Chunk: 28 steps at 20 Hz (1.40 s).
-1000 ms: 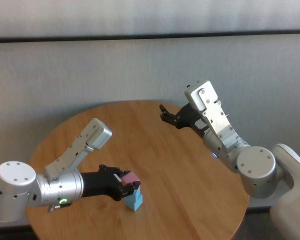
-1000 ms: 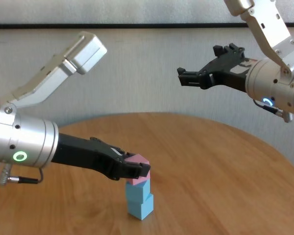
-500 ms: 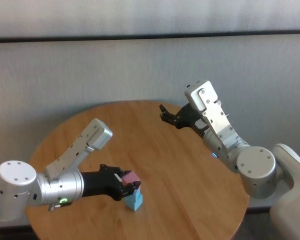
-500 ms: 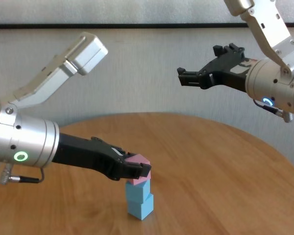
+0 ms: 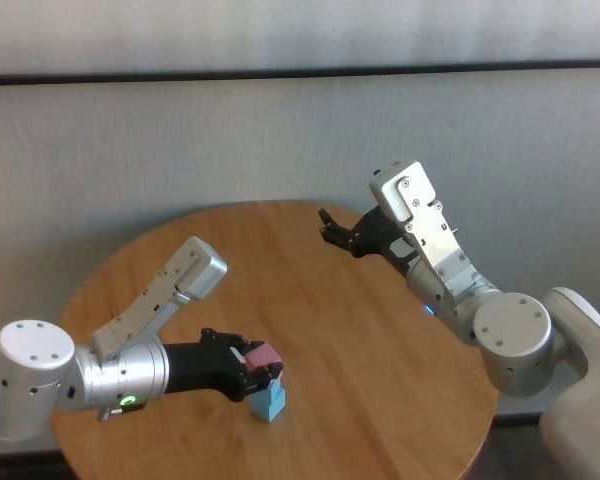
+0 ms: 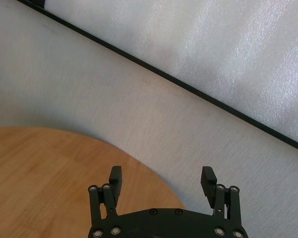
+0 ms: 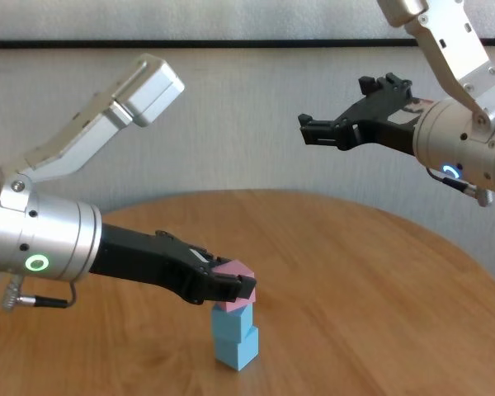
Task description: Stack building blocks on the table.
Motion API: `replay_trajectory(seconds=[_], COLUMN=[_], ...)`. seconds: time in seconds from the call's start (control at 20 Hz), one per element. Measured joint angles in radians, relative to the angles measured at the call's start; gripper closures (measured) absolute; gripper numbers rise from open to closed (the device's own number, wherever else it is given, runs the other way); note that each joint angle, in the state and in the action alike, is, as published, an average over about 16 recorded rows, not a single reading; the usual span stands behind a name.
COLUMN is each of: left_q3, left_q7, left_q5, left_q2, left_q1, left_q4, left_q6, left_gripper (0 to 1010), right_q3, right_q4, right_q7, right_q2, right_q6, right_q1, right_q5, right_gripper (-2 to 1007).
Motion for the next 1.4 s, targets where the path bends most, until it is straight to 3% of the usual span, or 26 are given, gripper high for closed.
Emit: replay_trajectory(seconds=[0.35, 0.8, 1.1, 1.4], left_q3=[0.000, -0.002, -0.007, -0.014], left_q7=[0.000, 0.001, 0.001, -0.019], left_q5=[0.000, -0.001, 0.002, 0.003], left_q2=[0.000, 0.002, 0.010, 0.031], left_q1=[0.000, 0.003, 0.011, 0.021], left_q4=[0.000, -0.004, -0.012, -0.028], left_q6=[0.001, -0.005, -0.021, -0.042], left_gripper=[524, 248, 90, 18], right_q3=[0.000, 0.000, 0.000, 0.000], right_q4=[0.000, 0.000, 0.000, 0.000], right_q7=[0.000, 0.000, 0.000, 0.000], right_q2=[0.000, 0.000, 0.000, 0.000], right_q6=[0.000, 0.000, 0.000, 0.000], right_q1=[0.000, 0.000, 0.000, 0.000], right_q5=[0.000, 0.000, 0.000, 0.000], right_gripper=[4, 4, 4, 4])
